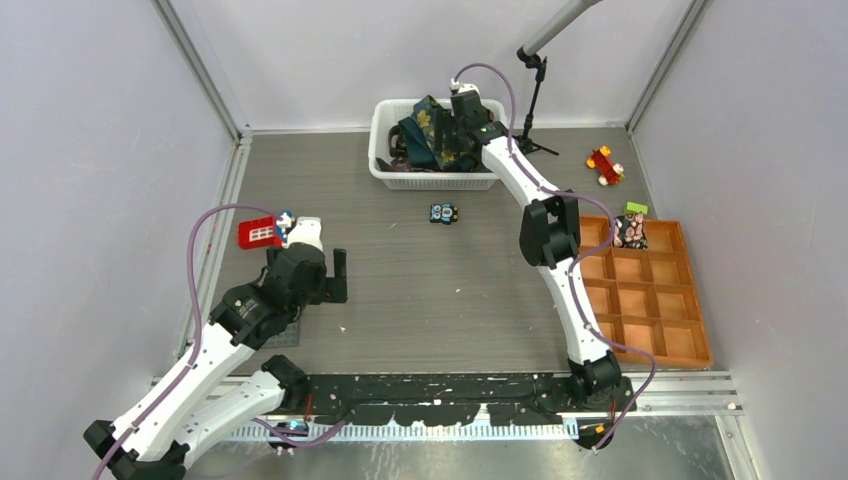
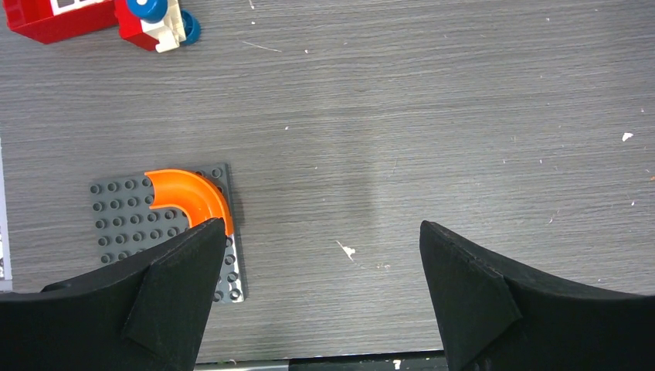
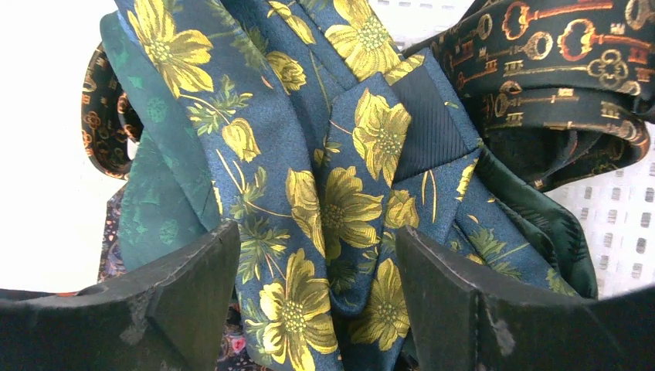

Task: Roll the ties
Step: Pick up the tie from the bin.

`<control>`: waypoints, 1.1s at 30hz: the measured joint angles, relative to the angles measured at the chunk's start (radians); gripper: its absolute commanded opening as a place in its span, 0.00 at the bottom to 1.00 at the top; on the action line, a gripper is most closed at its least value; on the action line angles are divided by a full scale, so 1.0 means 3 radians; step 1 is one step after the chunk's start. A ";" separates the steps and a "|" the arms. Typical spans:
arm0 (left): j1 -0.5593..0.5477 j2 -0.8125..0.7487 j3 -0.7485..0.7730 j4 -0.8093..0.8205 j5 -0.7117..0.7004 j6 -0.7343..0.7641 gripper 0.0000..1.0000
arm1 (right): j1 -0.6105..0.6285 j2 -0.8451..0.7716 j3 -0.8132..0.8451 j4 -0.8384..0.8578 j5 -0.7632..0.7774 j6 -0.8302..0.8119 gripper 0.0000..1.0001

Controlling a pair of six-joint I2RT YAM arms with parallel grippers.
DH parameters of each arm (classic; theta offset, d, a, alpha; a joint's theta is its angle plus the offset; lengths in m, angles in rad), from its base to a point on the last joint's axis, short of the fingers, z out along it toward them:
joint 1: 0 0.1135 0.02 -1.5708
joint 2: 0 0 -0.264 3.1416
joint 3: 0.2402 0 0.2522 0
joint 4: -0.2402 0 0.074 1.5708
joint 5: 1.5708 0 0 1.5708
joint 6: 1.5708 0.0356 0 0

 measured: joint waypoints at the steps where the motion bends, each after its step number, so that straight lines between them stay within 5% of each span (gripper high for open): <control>1: 0.0000 0.0000 0.0000 0.0000 0.0000 0.0000 0.98 | 0.0000 0.0013 0.0001 -0.0003 -0.0001 0.0001 0.64; 5: 0.0000 0.0000 0.0000 0.0000 0.0000 0.0000 0.98 | 0.0000 0.0031 0.0009 -0.0022 -0.0025 0.0013 0.42; 8: 0.0000 0.0000 0.0000 0.0000 0.0000 0.0000 0.98 | 0.0000 0.0031 0.0023 -0.0031 -0.0058 0.0053 0.35; 17: 0.0001 -0.0024 0.0000 0.0000 -0.0006 0.0000 0.98 | 0.0000 0.0031 0.0039 -0.0043 -0.0237 0.0156 0.49; 24: 0.0001 -0.0050 0.0000 0.0000 -0.0024 0.0000 0.98 | 0.0000 0.0067 0.0046 -0.0071 -0.0397 0.0207 0.32; 30: 0.0001 -0.0055 0.0000 -0.0001 -0.0025 0.0000 0.98 | 0.0000 0.0089 0.0048 -0.0092 -0.0507 0.0272 0.02; 33: 0.0000 -0.0075 0.0000 -0.0001 -0.0027 0.0000 0.98 | 0.0000 0.0089 0.0055 -0.0088 -0.0577 0.0306 0.00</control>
